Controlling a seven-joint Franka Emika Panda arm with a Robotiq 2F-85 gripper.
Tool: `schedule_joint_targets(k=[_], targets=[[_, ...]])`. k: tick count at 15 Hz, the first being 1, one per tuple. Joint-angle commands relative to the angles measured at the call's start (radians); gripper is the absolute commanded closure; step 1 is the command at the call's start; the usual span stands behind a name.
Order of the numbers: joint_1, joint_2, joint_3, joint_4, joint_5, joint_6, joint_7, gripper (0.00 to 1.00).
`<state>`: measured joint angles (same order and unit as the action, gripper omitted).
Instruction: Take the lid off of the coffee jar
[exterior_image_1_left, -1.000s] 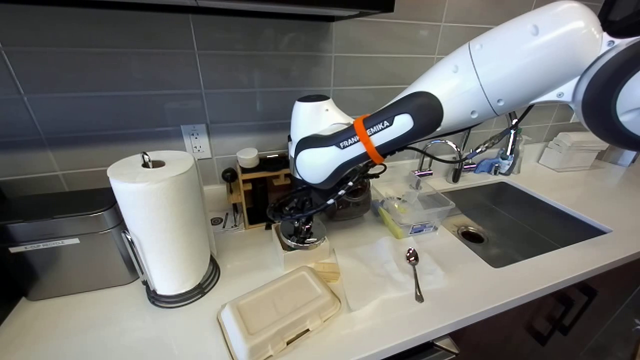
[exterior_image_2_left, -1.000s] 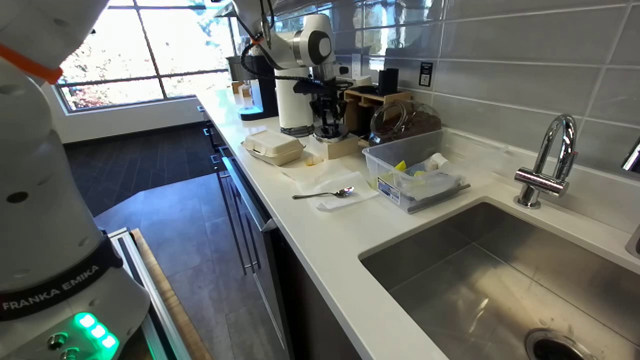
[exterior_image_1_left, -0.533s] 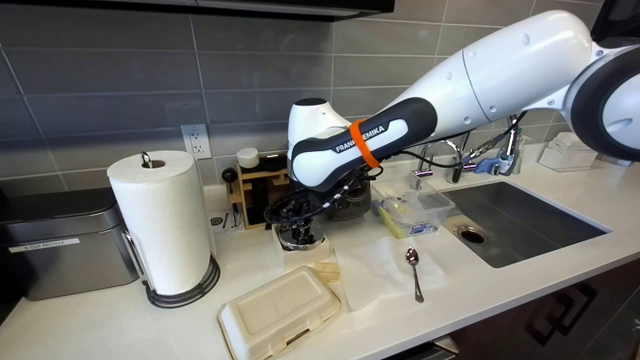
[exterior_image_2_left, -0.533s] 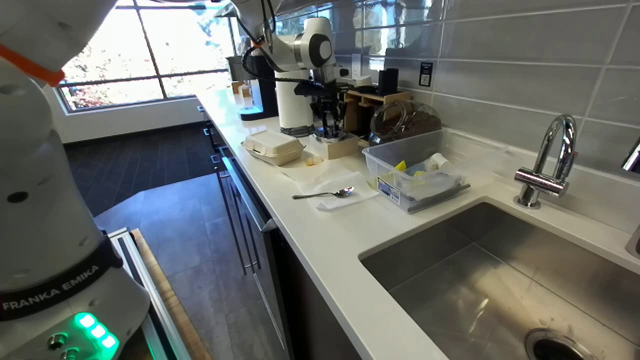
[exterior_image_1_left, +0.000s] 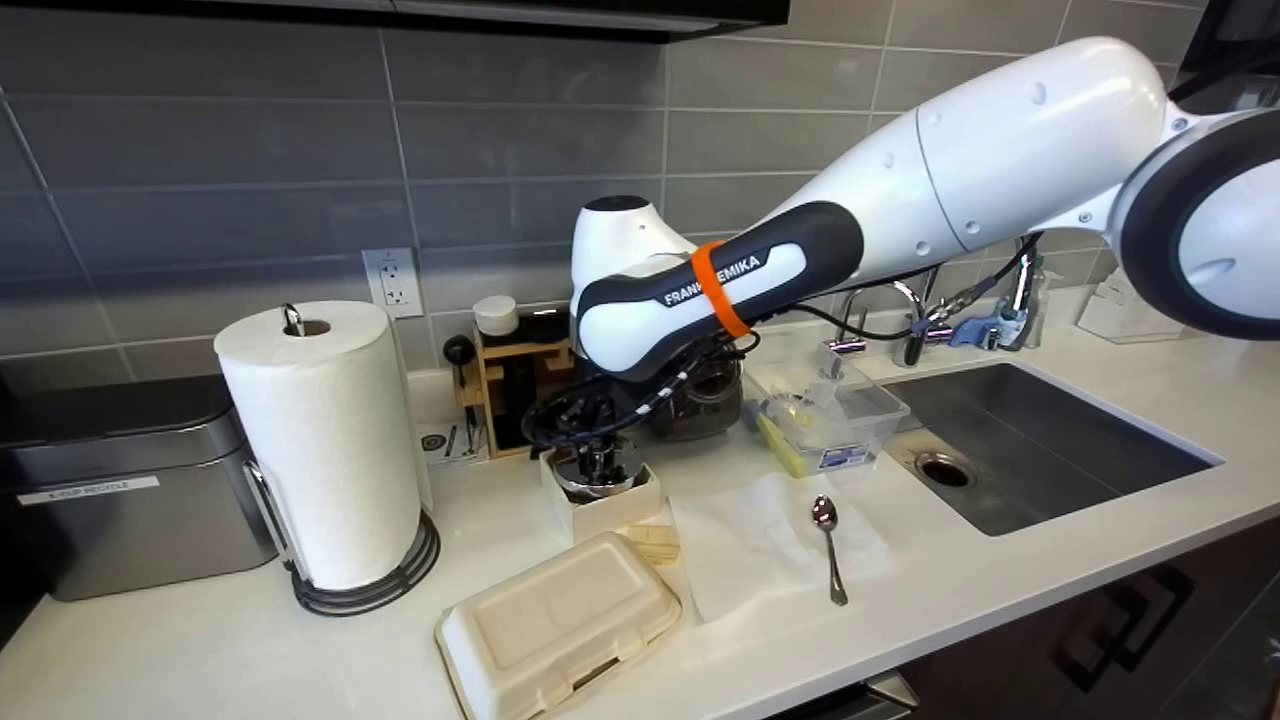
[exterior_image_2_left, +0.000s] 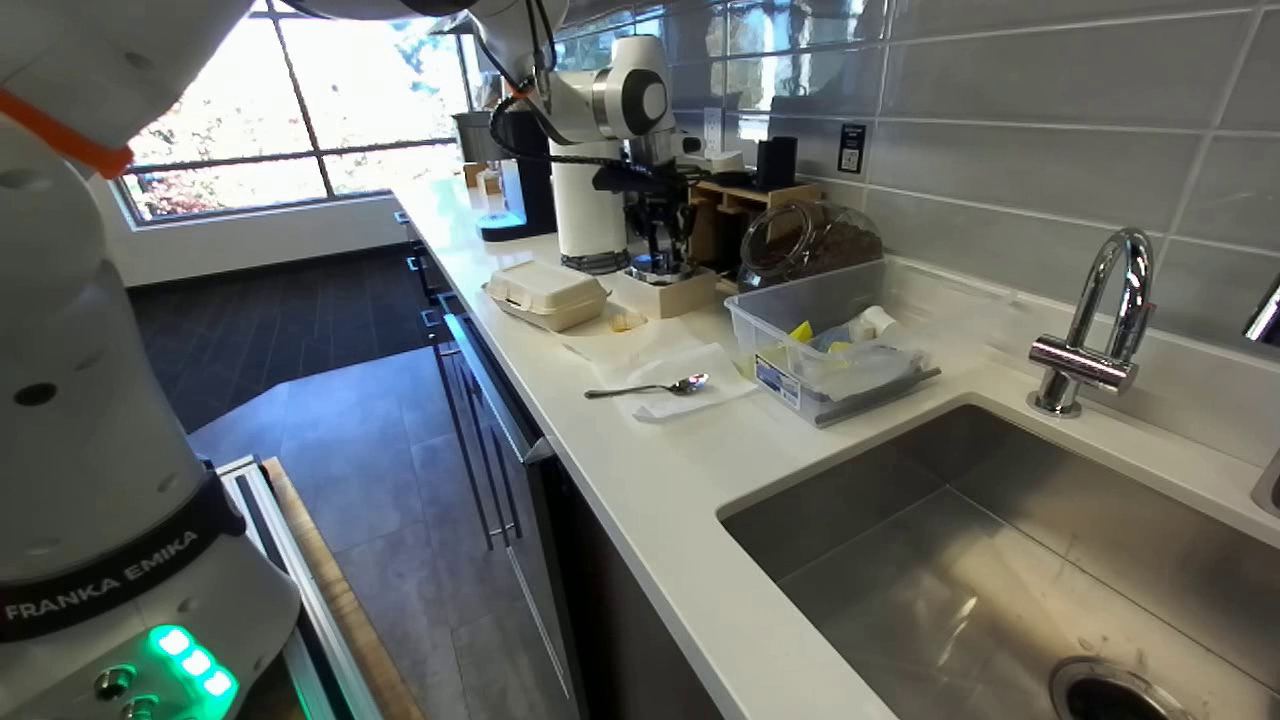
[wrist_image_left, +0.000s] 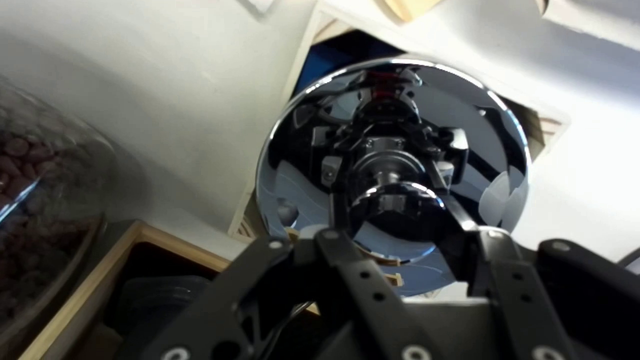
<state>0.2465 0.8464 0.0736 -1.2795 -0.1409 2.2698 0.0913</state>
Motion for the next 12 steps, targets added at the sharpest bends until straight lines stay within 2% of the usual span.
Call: schedule_joint_targets(k=[1,3,4,5,8,10,12], targets=[[0.008,0.041,-0.002,0.063,0.011,-0.052,-0.018,0.79],[0.01,0.046,-0.005,0.075,0.008,-0.075,-0.017,0.79],[0.011,0.048,-0.005,0.079,0.008,-0.085,-0.016,0.48],[0.011,0.049,-0.005,0.084,0.009,-0.094,-0.015,0.28],[0.011,0.054,-0.004,0.096,0.011,-0.119,-0.014,0.06],[0.01,0.054,-0.003,0.1,0.013,-0.122,-0.012,0.0],[0.009,0.047,-0.002,0.1,0.017,-0.121,-0.008,0.0]])
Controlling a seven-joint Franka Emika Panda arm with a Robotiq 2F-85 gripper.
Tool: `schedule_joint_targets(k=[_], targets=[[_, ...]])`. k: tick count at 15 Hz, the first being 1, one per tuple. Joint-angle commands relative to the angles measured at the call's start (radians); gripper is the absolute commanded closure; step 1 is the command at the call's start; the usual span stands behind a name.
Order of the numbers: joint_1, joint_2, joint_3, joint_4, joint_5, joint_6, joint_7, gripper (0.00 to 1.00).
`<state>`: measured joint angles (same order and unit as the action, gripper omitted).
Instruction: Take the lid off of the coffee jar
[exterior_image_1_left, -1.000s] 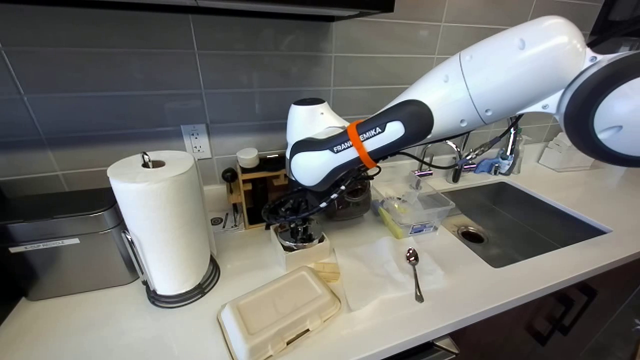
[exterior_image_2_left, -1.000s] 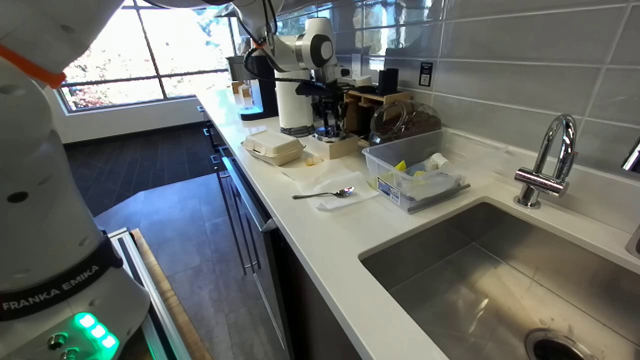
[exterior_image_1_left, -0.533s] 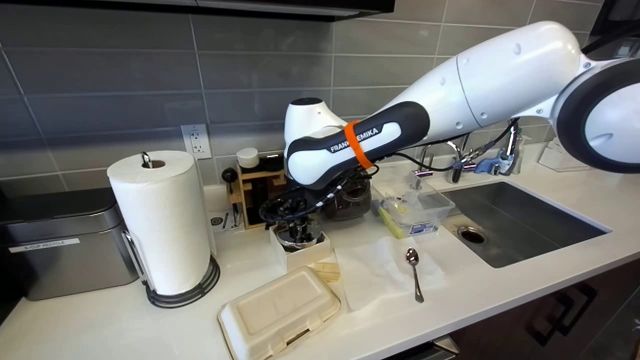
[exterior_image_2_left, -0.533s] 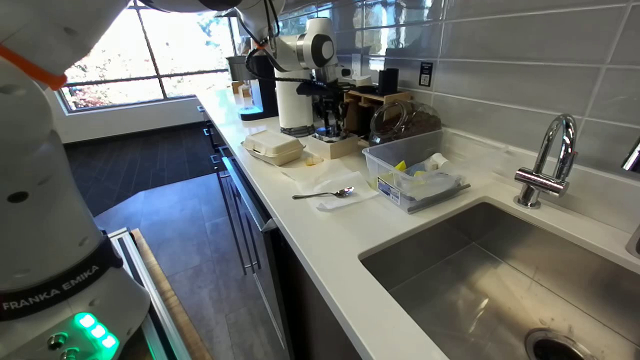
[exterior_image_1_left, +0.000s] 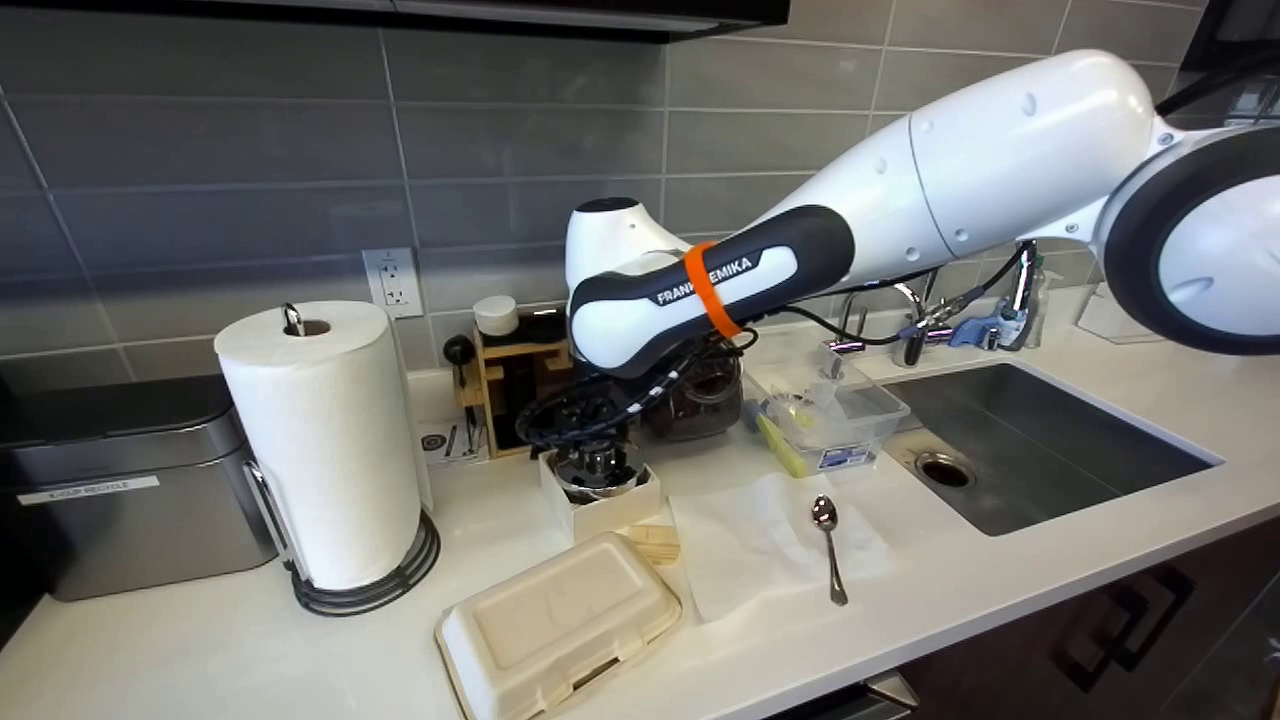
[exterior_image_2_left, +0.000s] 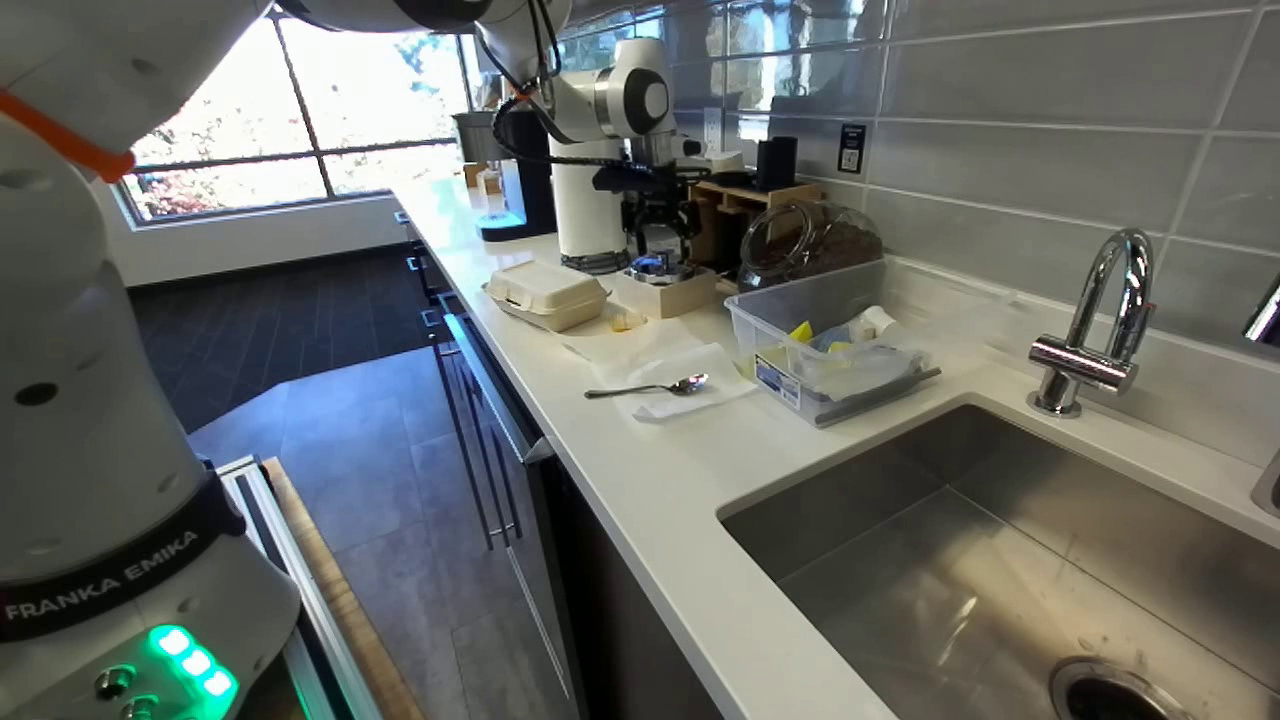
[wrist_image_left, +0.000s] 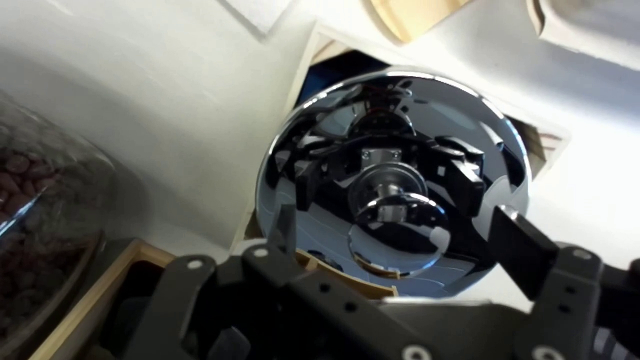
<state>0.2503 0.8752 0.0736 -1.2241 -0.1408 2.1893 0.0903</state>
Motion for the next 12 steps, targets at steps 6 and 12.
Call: schedule_joint_targets(k=[6,12], targets=[[-0.007,-0.062,0.002,-0.004,0.06,-0.018,0.065,0.01],[-0.032,-0.207,0.012,-0.236,0.136,0.224,0.11,0.0]])
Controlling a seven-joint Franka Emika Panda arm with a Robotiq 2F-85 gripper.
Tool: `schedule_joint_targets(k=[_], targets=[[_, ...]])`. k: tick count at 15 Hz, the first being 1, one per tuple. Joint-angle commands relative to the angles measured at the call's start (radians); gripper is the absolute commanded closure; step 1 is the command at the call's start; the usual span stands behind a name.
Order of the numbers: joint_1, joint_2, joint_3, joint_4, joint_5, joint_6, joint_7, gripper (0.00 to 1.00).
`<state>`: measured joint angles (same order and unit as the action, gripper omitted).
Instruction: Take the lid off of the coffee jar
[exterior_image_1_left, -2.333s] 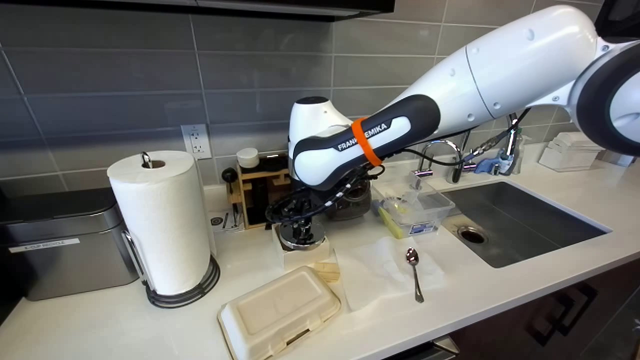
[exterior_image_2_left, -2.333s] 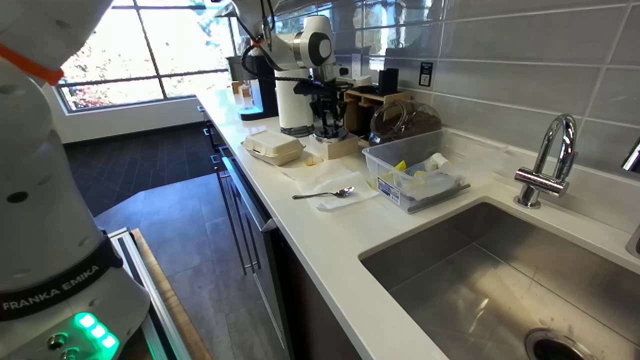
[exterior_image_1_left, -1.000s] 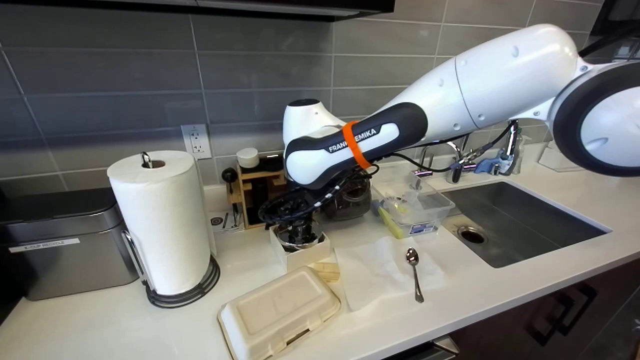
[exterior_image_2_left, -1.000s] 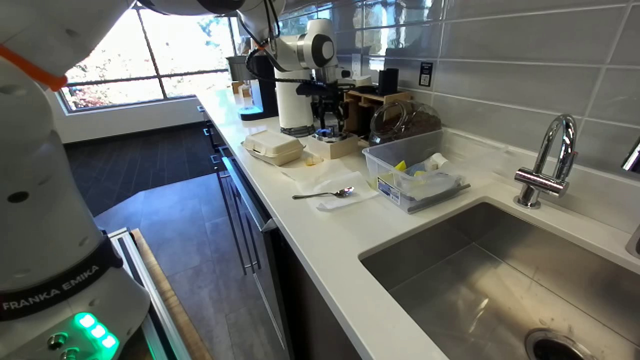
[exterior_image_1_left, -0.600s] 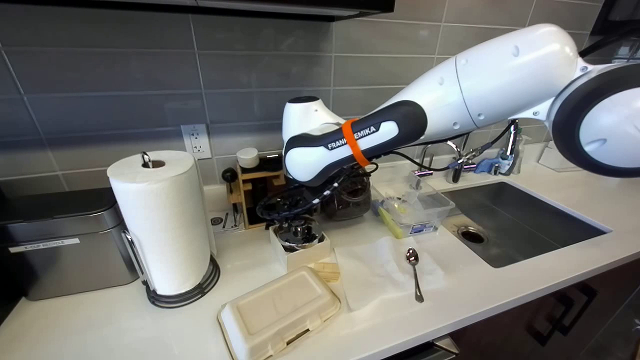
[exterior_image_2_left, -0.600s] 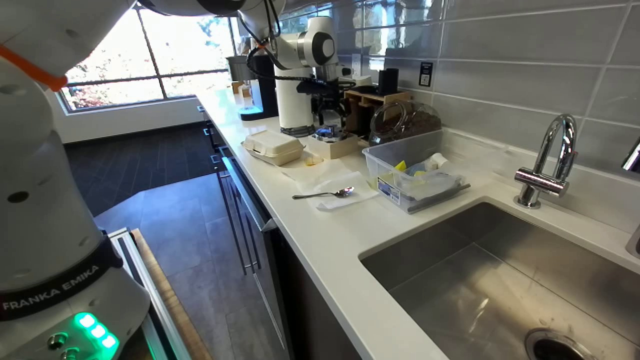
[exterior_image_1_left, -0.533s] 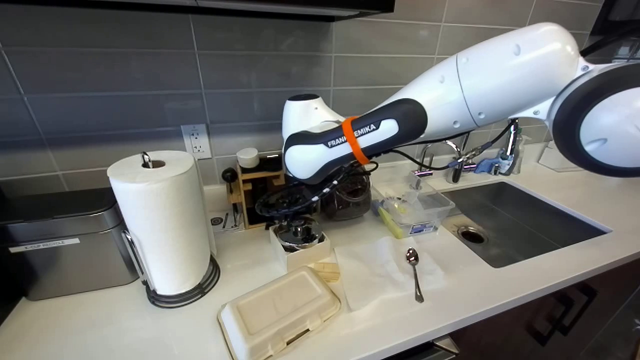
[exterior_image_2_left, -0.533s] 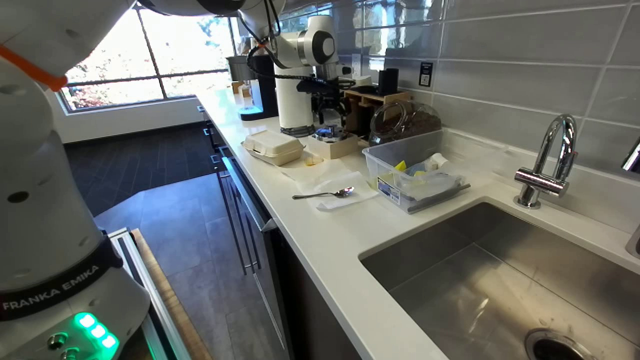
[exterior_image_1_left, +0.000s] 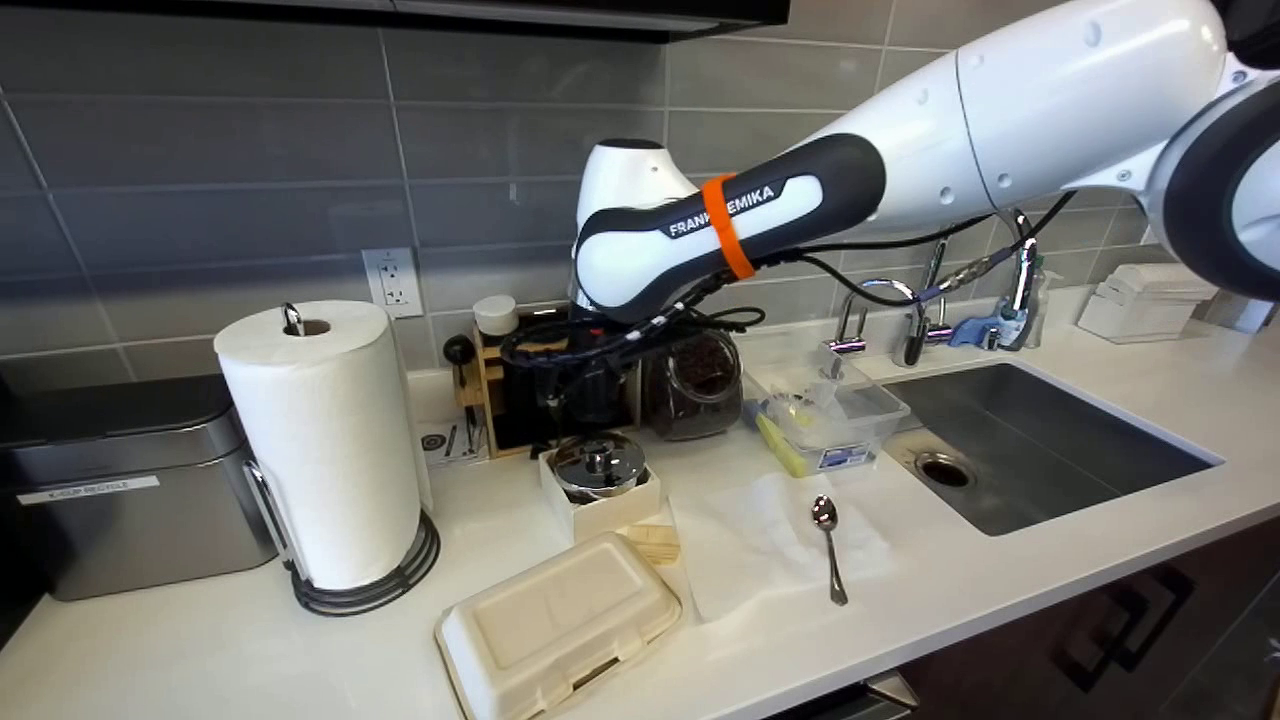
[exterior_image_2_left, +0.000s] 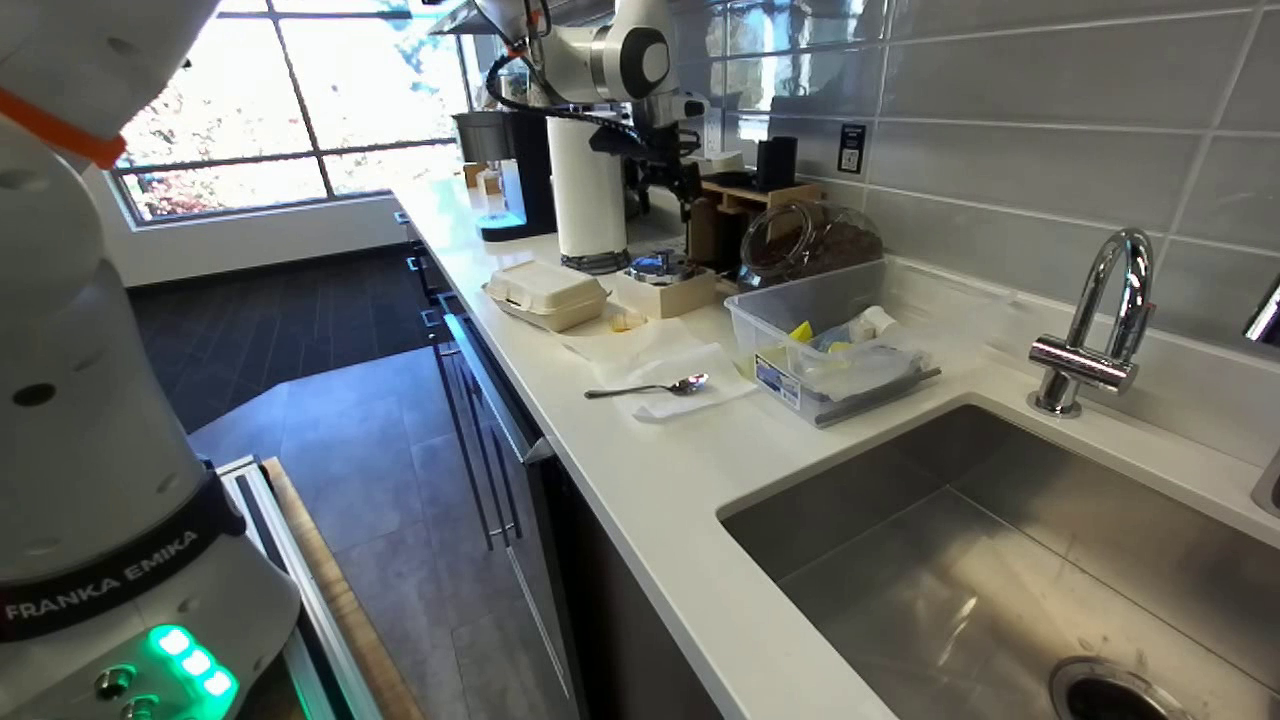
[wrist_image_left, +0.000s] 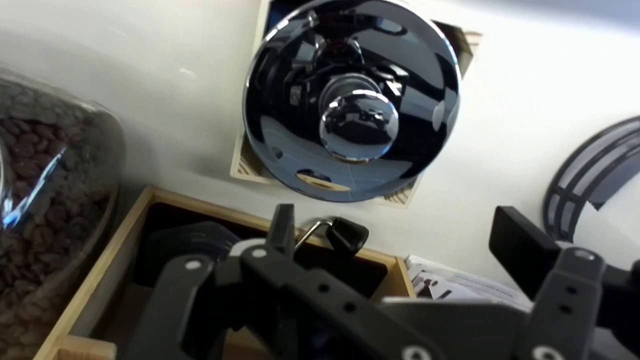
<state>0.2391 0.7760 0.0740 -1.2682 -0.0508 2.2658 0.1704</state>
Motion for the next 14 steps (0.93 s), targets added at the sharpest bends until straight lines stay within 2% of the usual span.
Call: schedule_joint_targets(k=[1,4,6,10,12,14], targets=[[-0.029,-0.133,0.02,-0.233,0.067,0.194,0.027,0.0],[-0.056,-0.214,0.039,-0.367,0.123,0.32,0.012,0.0],[-0.06,-0.279,0.027,-0.457,0.135,0.366,0.028,0.0],[-0.07,-0.439,0.015,-0.637,0.15,0.345,0.064,0.0],[-0.064,-0.534,-0.006,-0.734,0.132,0.32,0.119,0.0],[-0.045,-0.637,-0.05,-0.833,0.071,0.297,0.227,0.0]])
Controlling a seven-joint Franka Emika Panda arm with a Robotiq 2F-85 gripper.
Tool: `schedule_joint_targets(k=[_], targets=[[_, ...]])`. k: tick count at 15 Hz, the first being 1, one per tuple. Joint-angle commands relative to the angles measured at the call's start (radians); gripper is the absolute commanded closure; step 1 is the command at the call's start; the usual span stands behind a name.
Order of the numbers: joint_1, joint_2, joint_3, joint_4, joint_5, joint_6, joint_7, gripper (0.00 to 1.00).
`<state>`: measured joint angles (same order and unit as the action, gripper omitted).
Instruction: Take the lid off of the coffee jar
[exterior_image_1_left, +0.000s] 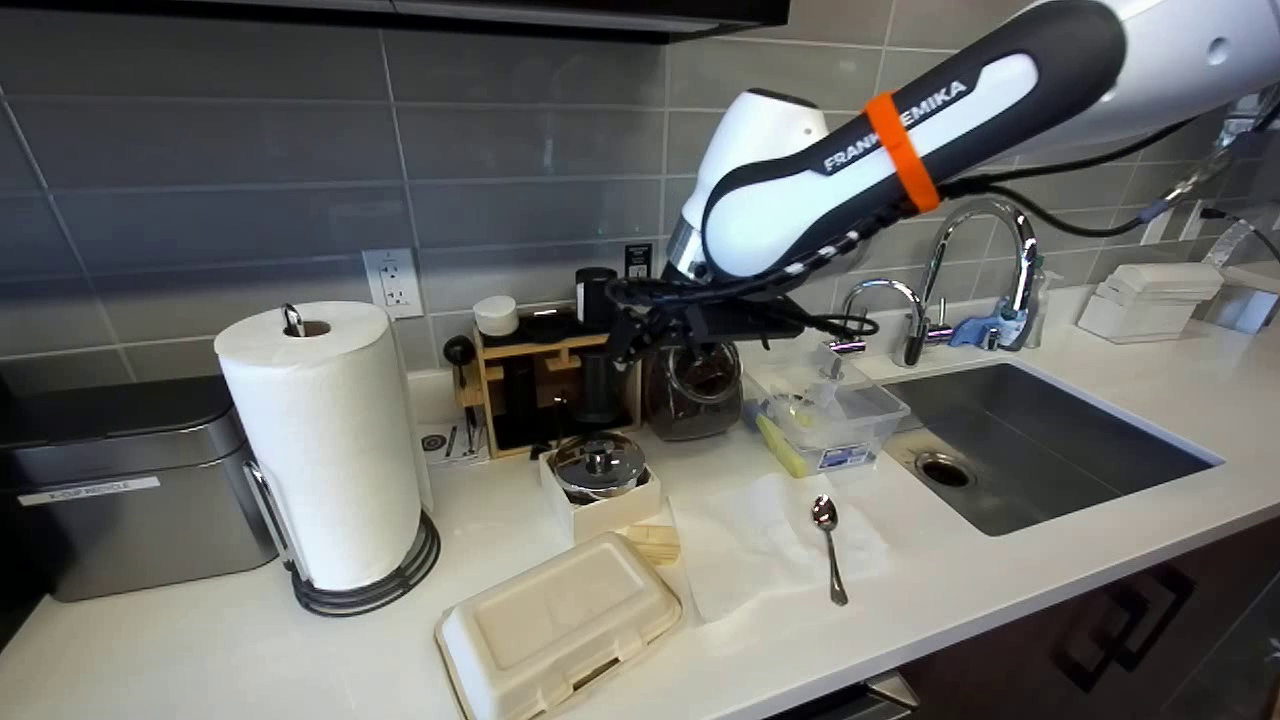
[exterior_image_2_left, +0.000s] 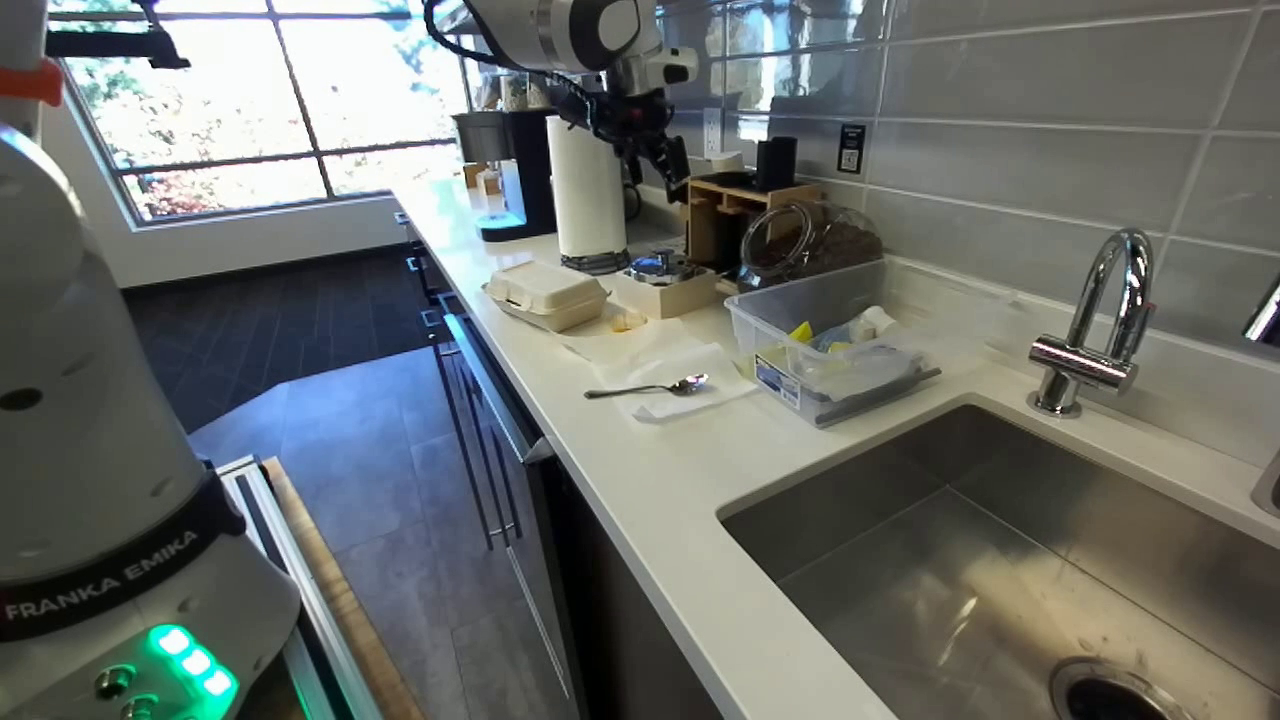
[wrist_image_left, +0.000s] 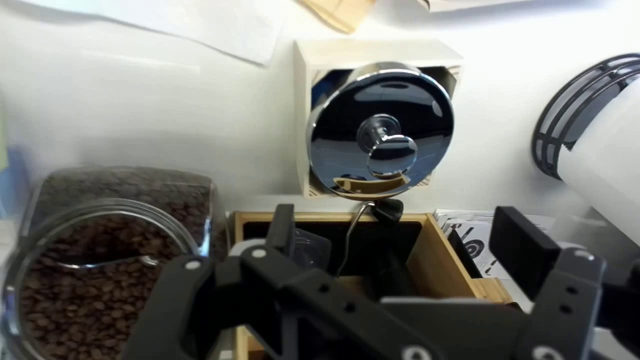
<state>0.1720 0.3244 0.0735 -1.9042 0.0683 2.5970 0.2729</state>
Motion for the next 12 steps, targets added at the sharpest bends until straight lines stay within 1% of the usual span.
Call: schedule_joint_targets(k=[1,2,3,4,5,7,12], targets=[[0.024,-0.241,-0.064,-0.248,-0.084,-0.047,0.179,0.0],[0.029,-0.295,-0.086,-0.291,-0.154,-0.054,0.268,0.0],[0.018,-0.35,-0.087,-0.328,-0.2,-0.077,0.334,0.0],[-0.012,-0.211,-0.045,-0.199,-0.123,-0.047,0.207,0.0],[-0.019,-0.261,-0.049,-0.239,-0.156,-0.058,0.255,0.0],[-0.029,-0.325,-0.046,-0.291,-0.172,-0.069,0.288,0.0],[-0.03,-0.34,-0.043,-0.311,-0.173,-0.069,0.298,0.0]])
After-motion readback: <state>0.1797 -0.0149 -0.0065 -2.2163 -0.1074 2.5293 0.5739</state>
